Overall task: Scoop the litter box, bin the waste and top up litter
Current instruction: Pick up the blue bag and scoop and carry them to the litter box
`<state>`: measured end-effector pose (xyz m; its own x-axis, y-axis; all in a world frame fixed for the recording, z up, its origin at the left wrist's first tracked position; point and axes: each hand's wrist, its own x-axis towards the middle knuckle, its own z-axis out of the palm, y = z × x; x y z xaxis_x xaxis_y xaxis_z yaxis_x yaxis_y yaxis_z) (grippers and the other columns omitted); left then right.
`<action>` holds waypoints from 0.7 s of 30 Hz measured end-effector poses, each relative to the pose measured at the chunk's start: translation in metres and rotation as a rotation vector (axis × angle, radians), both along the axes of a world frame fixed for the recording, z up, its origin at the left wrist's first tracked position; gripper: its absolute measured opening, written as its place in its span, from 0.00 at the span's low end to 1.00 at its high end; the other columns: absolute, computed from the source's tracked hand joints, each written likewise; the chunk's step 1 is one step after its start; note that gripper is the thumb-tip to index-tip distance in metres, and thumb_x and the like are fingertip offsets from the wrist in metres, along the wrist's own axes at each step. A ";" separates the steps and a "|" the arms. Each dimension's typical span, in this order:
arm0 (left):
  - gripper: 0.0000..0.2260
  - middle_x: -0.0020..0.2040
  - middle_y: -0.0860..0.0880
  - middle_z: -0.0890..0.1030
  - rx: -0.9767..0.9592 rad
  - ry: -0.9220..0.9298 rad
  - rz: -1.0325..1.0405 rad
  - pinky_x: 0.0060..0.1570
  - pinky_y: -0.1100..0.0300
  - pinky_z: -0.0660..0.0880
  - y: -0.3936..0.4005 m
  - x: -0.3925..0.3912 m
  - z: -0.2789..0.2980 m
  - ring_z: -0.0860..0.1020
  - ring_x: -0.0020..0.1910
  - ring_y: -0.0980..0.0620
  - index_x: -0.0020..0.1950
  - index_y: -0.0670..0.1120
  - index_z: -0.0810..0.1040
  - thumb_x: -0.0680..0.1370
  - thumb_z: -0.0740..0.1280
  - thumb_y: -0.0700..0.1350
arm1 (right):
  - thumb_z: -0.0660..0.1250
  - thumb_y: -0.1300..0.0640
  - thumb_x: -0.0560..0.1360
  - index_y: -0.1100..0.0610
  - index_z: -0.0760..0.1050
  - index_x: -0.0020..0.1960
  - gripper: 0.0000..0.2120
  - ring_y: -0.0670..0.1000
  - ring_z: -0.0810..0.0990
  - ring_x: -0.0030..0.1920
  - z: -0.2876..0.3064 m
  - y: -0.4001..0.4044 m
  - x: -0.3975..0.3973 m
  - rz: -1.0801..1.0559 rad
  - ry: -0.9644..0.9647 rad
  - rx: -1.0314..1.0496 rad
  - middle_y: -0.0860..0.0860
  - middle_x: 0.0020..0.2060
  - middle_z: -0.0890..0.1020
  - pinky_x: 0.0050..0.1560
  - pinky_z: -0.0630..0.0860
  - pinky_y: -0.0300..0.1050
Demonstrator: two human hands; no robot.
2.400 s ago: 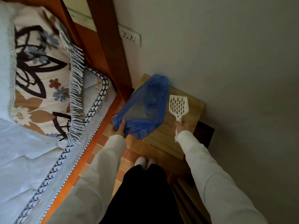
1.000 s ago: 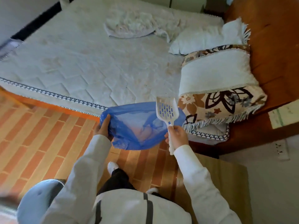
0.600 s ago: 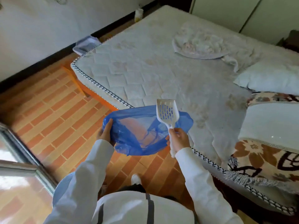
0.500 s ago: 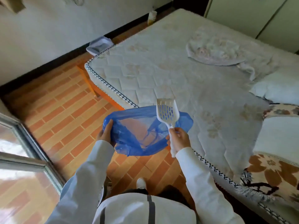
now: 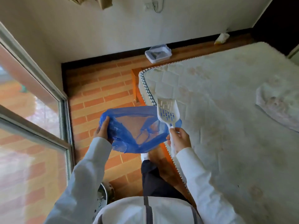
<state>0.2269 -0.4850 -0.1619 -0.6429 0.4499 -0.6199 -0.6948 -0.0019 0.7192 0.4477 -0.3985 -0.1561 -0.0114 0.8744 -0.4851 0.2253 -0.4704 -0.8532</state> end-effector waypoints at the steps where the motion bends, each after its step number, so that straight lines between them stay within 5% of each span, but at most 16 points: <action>1: 0.07 0.31 0.52 0.83 -0.014 0.002 0.034 0.36 0.60 0.78 0.014 -0.012 0.002 0.81 0.33 0.54 0.49 0.46 0.76 0.76 0.69 0.48 | 0.63 0.55 0.78 0.58 0.74 0.49 0.06 0.52 0.74 0.34 -0.001 0.021 -0.014 0.024 0.002 -0.004 0.53 0.32 0.78 0.36 0.75 0.41; 5: 0.07 0.42 0.47 0.81 -0.004 0.024 0.140 0.39 0.59 0.75 0.070 -0.058 0.011 0.79 0.40 0.51 0.50 0.46 0.78 0.76 0.69 0.48 | 0.63 0.55 0.78 0.60 0.76 0.50 0.08 0.52 0.74 0.30 0.000 0.108 -0.069 0.172 -0.020 0.007 0.53 0.31 0.78 0.32 0.73 0.41; 9: 0.04 0.28 0.54 0.82 0.011 0.038 0.235 0.35 0.61 0.74 0.121 -0.097 0.021 0.78 0.37 0.53 0.44 0.48 0.77 0.77 0.67 0.47 | 0.63 0.56 0.77 0.61 0.76 0.49 0.08 0.52 0.70 0.27 0.010 0.180 -0.127 0.252 0.012 0.023 0.54 0.30 0.76 0.29 0.69 0.40; 14: 0.06 0.27 0.54 0.81 0.034 0.069 0.290 0.30 0.64 0.75 0.169 -0.150 0.017 0.78 0.36 0.52 0.50 0.46 0.77 0.78 0.66 0.47 | 0.63 0.58 0.77 0.65 0.76 0.51 0.10 0.51 0.70 0.27 0.014 0.243 -0.190 0.314 0.038 0.019 0.53 0.28 0.76 0.31 0.69 0.40; 21: 0.08 0.36 0.50 0.84 0.088 0.043 0.309 0.44 0.58 0.78 0.249 -0.239 0.000 0.81 0.42 0.50 0.51 0.46 0.79 0.77 0.67 0.49 | 0.63 0.56 0.78 0.61 0.76 0.53 0.09 0.50 0.72 0.28 0.006 0.326 -0.277 0.376 0.002 0.017 0.54 0.31 0.78 0.29 0.71 0.37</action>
